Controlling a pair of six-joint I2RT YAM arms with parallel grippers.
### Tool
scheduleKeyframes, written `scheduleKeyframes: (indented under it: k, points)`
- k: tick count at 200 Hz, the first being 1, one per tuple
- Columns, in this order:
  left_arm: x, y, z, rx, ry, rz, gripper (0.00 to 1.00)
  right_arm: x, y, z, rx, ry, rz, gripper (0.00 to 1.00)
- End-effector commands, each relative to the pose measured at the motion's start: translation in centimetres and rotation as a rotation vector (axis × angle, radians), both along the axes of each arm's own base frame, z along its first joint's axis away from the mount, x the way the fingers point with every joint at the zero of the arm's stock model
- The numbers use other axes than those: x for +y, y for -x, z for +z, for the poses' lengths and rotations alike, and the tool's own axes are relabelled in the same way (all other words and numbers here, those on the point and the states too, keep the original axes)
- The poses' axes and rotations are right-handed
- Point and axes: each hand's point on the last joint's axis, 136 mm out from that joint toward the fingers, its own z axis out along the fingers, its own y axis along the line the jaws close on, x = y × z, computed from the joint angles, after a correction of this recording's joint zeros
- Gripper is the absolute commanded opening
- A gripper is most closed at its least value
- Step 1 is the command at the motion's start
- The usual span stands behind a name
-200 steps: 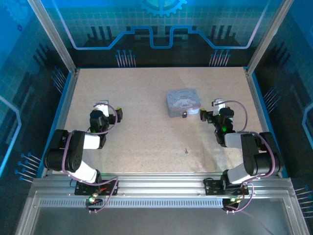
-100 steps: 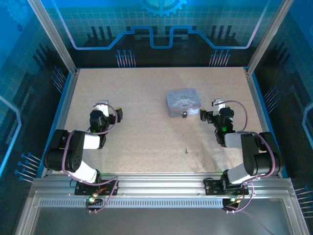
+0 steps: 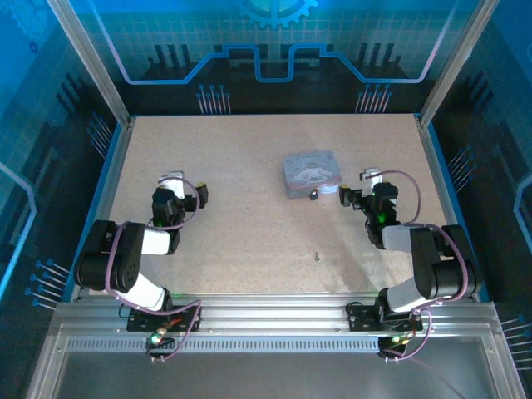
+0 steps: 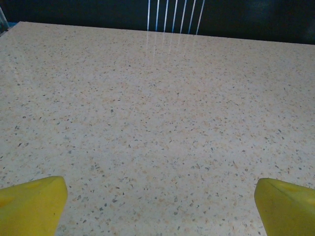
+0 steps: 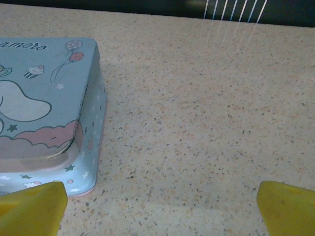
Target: Unlock the padlock with the key
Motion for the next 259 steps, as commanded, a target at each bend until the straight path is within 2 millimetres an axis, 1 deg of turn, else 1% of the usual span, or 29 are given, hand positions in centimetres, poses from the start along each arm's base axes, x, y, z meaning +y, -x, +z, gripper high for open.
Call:
scheduleKeyframes:
  k: [1, 24, 53, 65, 67, 74, 77, 81, 96, 109, 124, 144, 180, 194, 196, 198, 222, 245, 259]
  points:
    - [0.2, 0.9, 2.0, -0.095, -0.006, 0.002, 0.99, -0.3, -0.2, 2.3, -0.022, -0.037, 0.003, 1.0]
    - [0.4, 1.4, 3.1, -0.101, -0.009, 0.011, 0.99, -0.4, 0.4, 3.8, -0.044, -0.04, 0.004, 1.0]
    - [0.0, 1.7, 5.4, -0.08, -0.02, 0.01, 0.99, 0.0, 1.0, 5.5, -0.015, -0.096, 0.011, 1.0]
    - [0.2, 1.7, 6.1, -0.014, 0.063, 0.05, 0.99, 0.4, 1.2, 6.0, 0.013, -0.138, 0.017, 1.0]
    - [0.2, 1.6, 6.4, -0.008, 0.082, 0.058, 0.99, 0.5, 1.2, 6.1, 0.019, -0.147, 0.018, 1.0]
    - [0.2, 1.6, 6.5, 0.053, 0.144, 0.084, 0.99, 0.8, 1.3, 6.4, 0.037, -0.178, 0.027, 1.0]
    - [0.1, 1.6, 6.7, 0.072, 0.173, 0.088, 0.99, 0.9, 1.5, 6.0, 0.067, -0.192, 0.027, 1.0]
    - [-0.2, 1.4, 6.9, 0.095, 0.211, 0.088, 0.99, 1.1, 1.5, 6.1, 0.081, -0.213, 0.032, 1.0]
    - [-2.3, 1.0, 7.7, 0.141, 0.339, 0.016, 0.99, 2.2, 1.7, 6.2, 0.137, -0.286, 0.072, 1.0]
    - [-3.5, 0.9, 8.1, 0.163, 0.43, -0.009, 0.99, 3.0, 1.8, 6.2, 0.181, -0.344, 0.097, 1.0]
    - [-4.8, 0.9, 8.0, 0.208, 0.477, -0.019, 0.99, 3.7, 1.8, 5.9, 0.233, -0.401, 0.119, 1.0]
    - [-7.2, 0.8, 7.6, 0.275, 0.534, -0.061, 0.99, 4.7, 1.5, 5.5, 0.3, -0.465, 0.156, 1.0]
    - [-12.5, 0.4, 6.6, 0.391, 0.619, -0.15, 0.99, 6.0, 0.2, 4.4, 0.413, -0.556, 0.193, 1.0]
    - [-14.8, 0.0, 6.4, 0.425, 0.655, -0.194, 0.99, 6.2, 0.0, 3.2, 0.452, -0.585, 0.19, 1.0]
    - [-15.1, 0.0, 6.3, 0.432, 0.66, -0.2, 0.99, 6.2, -0.6, 3.9, 0.435, -0.584, 0.195, 1.0]
    - [-15.4, 0.0, 6.2, 0.438, 0.664, -0.207, 0.99, 6.3, -0.8, 3.9, 0.434, -0.586, 0.195, 1.0]
    - [-18.8, -0.8, 5.8, 0.492, 0.689, -0.272, 0.98, 6.2, -2.1, 3.2, 0.448, -0.595, 0.185, 1.0]
    - [-22.8, -1.6, 5.7, 0.533, 0.709, -0.359, 0.95, 6.6, -3.5, 2.7, 0.463, -0.615, 0.201, 1.0]
    - [-24.6, -2.3, 5.3, 0.557, 0.715, -0.39, 0.95, 6.8, -4.4, 2.5, 0.462, -0.628, 0.216, 1.0]
